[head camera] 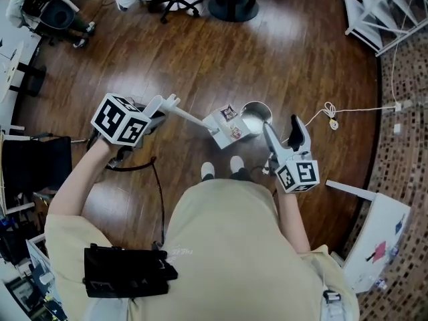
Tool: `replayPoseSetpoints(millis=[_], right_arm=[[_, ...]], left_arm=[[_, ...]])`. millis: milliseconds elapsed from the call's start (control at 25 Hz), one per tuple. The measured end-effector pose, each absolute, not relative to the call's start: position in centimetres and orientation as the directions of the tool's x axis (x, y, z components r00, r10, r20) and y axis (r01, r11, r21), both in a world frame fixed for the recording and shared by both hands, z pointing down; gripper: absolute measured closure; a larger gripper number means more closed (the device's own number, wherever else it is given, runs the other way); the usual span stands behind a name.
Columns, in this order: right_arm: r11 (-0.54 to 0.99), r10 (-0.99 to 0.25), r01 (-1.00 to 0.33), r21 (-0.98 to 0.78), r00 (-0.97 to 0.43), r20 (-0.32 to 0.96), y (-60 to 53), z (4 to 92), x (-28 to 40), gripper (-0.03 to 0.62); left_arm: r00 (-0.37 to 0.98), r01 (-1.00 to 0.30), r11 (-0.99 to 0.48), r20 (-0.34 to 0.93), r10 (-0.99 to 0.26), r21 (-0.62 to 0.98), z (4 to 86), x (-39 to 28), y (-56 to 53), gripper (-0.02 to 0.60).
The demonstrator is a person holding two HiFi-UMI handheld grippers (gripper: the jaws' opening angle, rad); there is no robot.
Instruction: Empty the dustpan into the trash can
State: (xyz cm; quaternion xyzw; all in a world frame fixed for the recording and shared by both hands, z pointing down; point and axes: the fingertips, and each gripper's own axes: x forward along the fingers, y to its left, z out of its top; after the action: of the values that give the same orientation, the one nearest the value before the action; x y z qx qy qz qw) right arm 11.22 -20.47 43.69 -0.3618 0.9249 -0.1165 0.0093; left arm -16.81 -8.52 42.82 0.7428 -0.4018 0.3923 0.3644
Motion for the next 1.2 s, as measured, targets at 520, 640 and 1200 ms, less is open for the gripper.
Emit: replayPoseSetpoints(millis=[520, 640, 1200], right_arm=[[0.584, -0.779, -0.77, -0.259, -0.62, 0.088, -20.1, 44.8, 17.5, 0.184], [0.56, -0.798, -0.787, -0.258, -0.596, 0.087, -20.2, 44.7, 18.5, 0.184], [0.461, -0.864, -0.846, -0.267, -0.496, 0.082, -20.0, 44.7, 22.7, 0.184]], left_arm=[[0.602, -0.786, -0.346, 0.764, -0.233, 0.513, 44.3, -6.1, -15.5, 0.577], [0.646, -0.752, -0.334, 0.736, -0.203, 0.568, 45.4, -3.6, -16.5, 0.574], [0.933, -0.31, -0.121, 0.278, -0.227, 0.943, 40.7, 6.9, -18.2, 0.581]])
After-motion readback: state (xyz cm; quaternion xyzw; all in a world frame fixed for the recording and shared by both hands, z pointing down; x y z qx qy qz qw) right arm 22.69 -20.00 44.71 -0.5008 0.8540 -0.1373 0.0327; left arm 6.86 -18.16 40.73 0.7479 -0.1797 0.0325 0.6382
